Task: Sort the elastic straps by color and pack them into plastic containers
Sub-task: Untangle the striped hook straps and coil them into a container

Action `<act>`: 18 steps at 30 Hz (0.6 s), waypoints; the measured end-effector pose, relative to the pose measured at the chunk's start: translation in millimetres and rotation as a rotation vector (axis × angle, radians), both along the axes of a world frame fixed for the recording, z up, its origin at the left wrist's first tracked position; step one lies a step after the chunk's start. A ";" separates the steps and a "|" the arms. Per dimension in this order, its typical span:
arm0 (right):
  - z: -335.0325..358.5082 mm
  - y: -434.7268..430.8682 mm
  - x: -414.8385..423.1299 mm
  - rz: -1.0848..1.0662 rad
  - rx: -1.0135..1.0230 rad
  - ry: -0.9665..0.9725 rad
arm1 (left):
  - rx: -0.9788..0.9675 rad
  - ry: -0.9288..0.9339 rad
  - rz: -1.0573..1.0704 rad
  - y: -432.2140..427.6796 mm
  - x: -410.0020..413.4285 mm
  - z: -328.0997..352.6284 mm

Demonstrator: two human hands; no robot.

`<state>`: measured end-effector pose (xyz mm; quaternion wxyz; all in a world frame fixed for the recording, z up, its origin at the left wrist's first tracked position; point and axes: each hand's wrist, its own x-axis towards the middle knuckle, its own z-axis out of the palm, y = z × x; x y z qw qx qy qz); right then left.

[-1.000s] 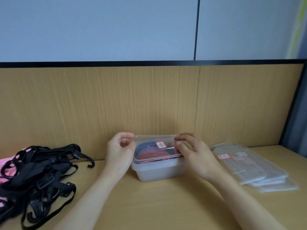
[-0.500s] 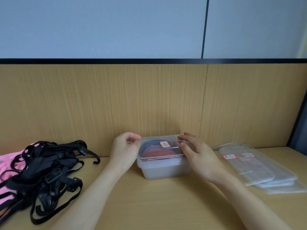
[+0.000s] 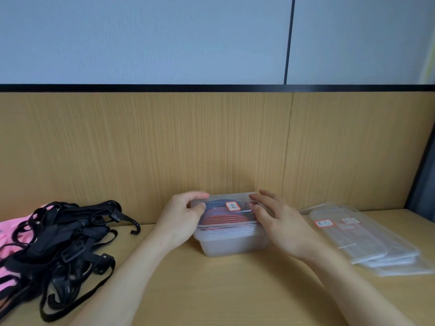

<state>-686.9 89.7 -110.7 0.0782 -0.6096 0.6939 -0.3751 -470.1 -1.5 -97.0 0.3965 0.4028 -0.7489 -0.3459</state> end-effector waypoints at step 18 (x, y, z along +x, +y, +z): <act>7.5 8.8 -1.5 0.056 0.158 0.214 | -0.206 -0.391 -0.103 2.0 -2.0 -12.3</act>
